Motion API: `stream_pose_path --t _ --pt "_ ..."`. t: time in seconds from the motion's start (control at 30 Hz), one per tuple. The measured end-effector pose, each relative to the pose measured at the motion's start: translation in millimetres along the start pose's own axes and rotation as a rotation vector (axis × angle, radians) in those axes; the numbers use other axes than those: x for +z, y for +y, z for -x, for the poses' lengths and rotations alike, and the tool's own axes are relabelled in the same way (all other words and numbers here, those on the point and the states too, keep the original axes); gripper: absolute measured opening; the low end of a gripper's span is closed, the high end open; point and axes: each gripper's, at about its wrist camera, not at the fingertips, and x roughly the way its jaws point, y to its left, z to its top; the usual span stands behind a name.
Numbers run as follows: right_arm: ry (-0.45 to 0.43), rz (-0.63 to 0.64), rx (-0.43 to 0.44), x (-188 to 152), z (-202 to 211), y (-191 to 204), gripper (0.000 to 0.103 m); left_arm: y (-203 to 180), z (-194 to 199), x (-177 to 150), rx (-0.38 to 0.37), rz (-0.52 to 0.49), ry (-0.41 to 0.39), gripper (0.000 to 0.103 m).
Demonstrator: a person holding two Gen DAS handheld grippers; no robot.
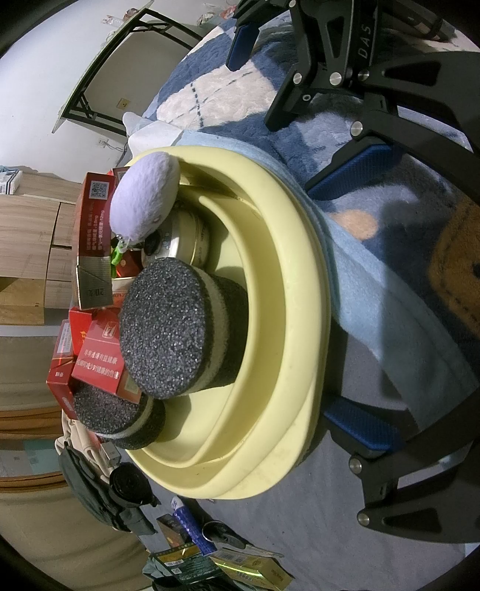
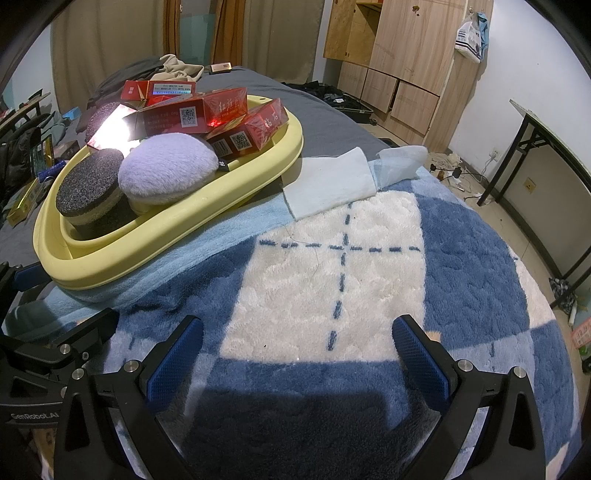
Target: Organize rigid objects
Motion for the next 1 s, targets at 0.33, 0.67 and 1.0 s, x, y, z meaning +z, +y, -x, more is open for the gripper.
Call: stream_pose_path --t 0.33,0.67,1.0 --pt "0.000 0.001 -0.001 -0.3 -0.3 0.5 0.103 0.4 0.2 -0.3 0.000 0.000 0.000 0.103" --pt "0.000 0.001 -0.001 -0.6 -0.3 1.4 0.103 0.4 -0.1 -0.3 -0.001 0.000 -0.001 0.103" --pt "-0.001 0.005 -0.005 0.2 -2.5 2.9 0.103 0.2 -0.3 0.0 -0.002 0.001 0.000 0.103"
